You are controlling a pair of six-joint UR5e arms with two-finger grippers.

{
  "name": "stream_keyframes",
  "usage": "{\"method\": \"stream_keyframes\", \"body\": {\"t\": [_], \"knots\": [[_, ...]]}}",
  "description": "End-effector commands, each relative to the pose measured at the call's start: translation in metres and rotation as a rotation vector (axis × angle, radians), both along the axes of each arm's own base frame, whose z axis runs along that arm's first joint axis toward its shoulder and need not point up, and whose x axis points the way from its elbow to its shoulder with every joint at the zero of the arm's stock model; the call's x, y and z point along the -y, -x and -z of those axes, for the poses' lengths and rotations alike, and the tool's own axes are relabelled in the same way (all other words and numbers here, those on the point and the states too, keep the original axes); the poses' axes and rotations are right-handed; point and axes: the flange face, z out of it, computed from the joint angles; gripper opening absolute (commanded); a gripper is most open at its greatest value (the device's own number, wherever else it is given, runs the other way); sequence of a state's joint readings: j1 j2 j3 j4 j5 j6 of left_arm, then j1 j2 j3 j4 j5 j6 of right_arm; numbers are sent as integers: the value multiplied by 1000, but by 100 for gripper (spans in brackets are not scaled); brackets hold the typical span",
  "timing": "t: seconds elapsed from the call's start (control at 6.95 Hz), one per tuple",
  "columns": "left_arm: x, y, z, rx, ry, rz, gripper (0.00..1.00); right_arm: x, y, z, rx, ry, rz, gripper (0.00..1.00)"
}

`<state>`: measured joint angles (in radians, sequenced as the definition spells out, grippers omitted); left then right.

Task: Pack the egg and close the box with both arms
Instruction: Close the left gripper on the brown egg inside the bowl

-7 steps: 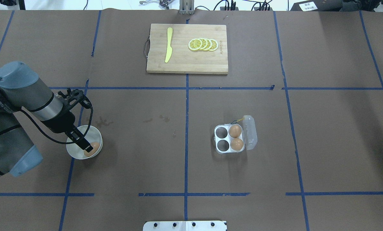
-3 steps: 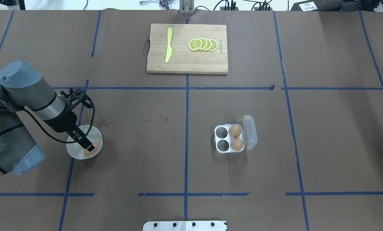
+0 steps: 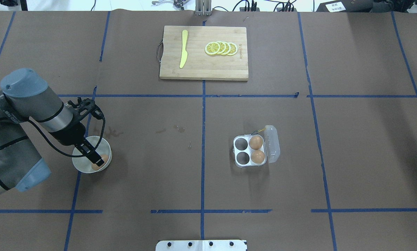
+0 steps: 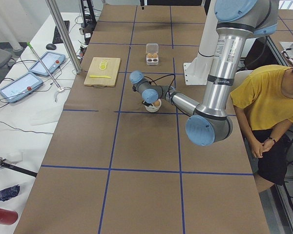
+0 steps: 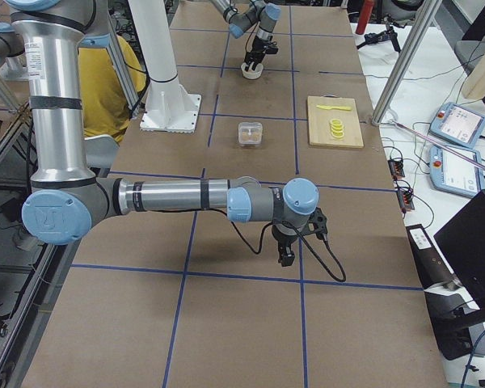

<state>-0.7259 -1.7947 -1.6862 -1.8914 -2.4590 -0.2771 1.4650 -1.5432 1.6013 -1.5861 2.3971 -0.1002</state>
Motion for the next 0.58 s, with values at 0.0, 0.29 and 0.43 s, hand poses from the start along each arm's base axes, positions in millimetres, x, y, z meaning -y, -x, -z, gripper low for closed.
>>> {"method": "stream_keyframes", "body": {"t": [0.0, 0.29, 0.43], "knots": [[-4, -5, -1, 5, -6, -6, 63, 0, 0, 0, 0, 0, 0, 100], [-2, -4, -4, 21, -20, 11, 61, 0, 0, 1, 2, 0, -1, 100], [-2, -5, -3, 20, -21, 9, 61, 0, 0, 1, 1, 0, -1, 100]]}}
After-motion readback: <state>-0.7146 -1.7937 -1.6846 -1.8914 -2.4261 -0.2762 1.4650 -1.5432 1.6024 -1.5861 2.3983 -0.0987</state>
